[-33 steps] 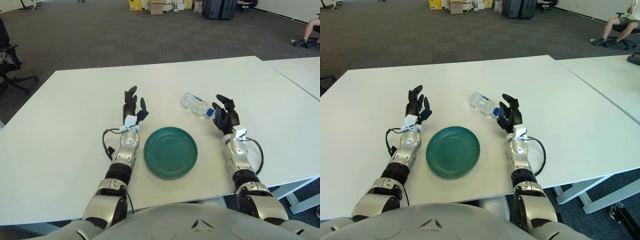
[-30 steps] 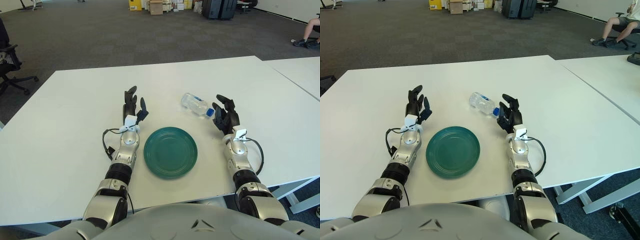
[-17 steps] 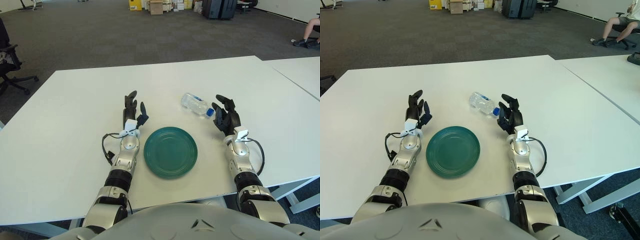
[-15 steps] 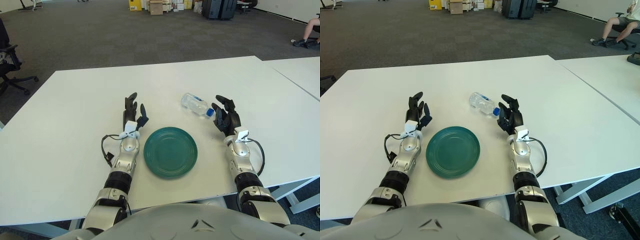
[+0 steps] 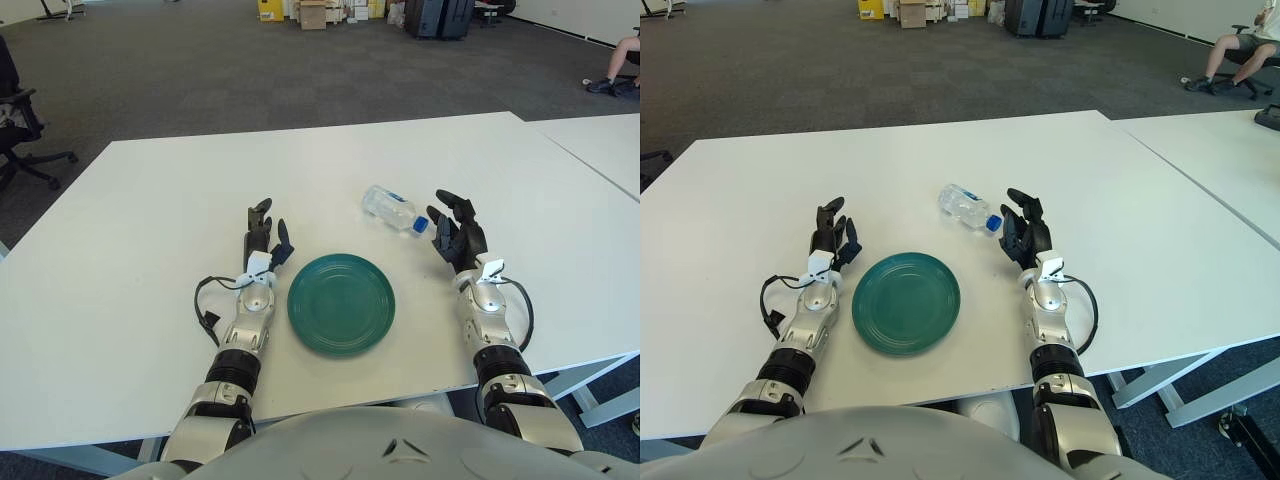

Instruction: Put the bottle into the plate.

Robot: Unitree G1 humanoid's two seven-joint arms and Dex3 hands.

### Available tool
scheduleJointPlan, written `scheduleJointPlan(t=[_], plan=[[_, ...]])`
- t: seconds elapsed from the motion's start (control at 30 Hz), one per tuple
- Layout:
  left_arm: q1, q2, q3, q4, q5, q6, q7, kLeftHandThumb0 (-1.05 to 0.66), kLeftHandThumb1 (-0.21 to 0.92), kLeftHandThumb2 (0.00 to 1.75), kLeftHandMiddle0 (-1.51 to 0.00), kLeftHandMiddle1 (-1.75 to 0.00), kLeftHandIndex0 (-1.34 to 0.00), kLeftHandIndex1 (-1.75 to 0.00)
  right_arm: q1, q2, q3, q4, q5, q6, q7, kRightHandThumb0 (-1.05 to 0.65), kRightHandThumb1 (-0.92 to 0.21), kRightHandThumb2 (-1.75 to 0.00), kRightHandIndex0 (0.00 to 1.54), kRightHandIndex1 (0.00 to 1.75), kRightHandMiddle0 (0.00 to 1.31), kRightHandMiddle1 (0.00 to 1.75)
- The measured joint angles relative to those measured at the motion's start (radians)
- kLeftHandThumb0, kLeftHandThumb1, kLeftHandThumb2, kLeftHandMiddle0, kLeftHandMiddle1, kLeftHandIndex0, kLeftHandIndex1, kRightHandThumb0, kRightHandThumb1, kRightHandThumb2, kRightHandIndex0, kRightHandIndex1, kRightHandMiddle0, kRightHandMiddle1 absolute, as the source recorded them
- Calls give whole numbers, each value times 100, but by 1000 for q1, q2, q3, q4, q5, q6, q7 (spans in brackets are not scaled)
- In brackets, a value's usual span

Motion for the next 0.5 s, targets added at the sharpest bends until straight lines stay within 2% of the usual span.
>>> scheduleJointPlan(t=[0.5], plan=[[40,29,-5,-1,4,-56,-22,-82,92,88,-42,-1,0,-85,26,-23,-11,-52,5,32,30,-65,-92,-77,37,15,0,78]])
